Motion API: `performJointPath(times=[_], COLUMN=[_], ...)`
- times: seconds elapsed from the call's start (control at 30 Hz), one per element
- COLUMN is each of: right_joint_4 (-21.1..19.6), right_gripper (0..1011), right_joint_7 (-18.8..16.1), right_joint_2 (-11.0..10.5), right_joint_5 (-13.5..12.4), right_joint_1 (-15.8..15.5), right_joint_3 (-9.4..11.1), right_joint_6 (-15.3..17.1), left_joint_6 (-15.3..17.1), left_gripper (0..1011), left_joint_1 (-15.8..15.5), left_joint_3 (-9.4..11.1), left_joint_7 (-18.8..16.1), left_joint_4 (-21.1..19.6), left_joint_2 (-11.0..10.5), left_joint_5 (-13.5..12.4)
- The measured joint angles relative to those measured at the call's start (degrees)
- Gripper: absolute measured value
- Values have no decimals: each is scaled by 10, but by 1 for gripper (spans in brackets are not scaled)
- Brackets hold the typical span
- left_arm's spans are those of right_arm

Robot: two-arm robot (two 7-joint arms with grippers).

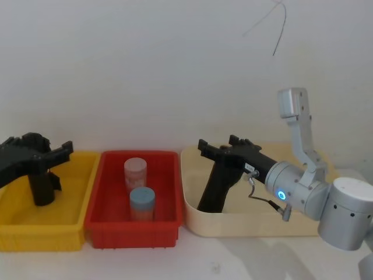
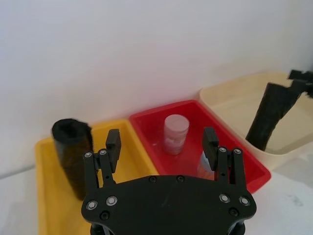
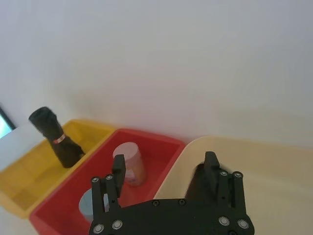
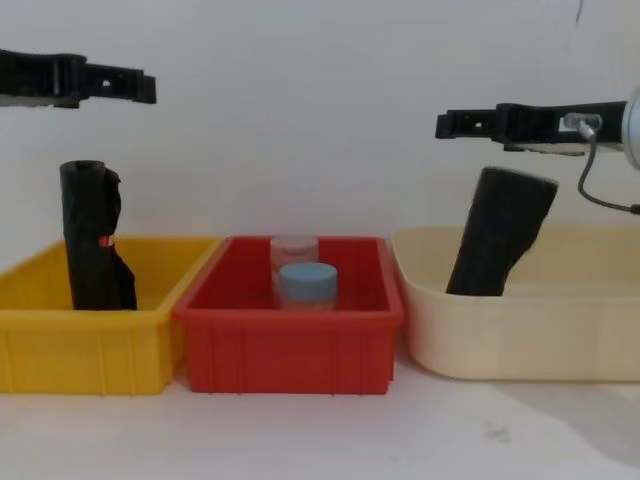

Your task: Pick up the garbage bag with the one hand and transfer it to the other hand.

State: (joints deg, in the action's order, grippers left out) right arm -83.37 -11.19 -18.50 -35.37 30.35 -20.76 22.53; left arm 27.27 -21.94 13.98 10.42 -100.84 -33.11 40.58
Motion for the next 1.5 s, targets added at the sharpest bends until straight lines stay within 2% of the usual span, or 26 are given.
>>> performJointPath(times=[0.07,0.43,0.77,1.13,1.3,1.5], right_joint_4=[2,3,-22,-57,-68,-71], right_gripper=[1001,1001,1001,1001,1001,1001], right_joint_7=[3,17,5,-35,-53,-68], right_joint_2=[1,3,-7,-31,-38,-35], right_joint_5=[0,7,16,27,38,56], right_joint_1=[1,5,-1,-17,-23,-23], right_joint_3=[2,17,19,-11,-38,-71], right_joint_6=[0,-12,-23,-22,-19,-18], left_joint_6=[1,4,5,6,6,6], left_gripper=[1000,1000,1000,1000,1000,1000], left_joint_1=[3,18,23,26,26,27], left_joint_3=[-2,-12,-15,-17,-18,-18], left_joint_7=[-5,-33,-42,-47,-48,-49], left_joint_4=[0,-3,-4,-4,-4,-4], left_joint_2=[0,-2,-2,-3,-3,-3], left_joint_5=[-1,-5,-6,-7,-7,-7])
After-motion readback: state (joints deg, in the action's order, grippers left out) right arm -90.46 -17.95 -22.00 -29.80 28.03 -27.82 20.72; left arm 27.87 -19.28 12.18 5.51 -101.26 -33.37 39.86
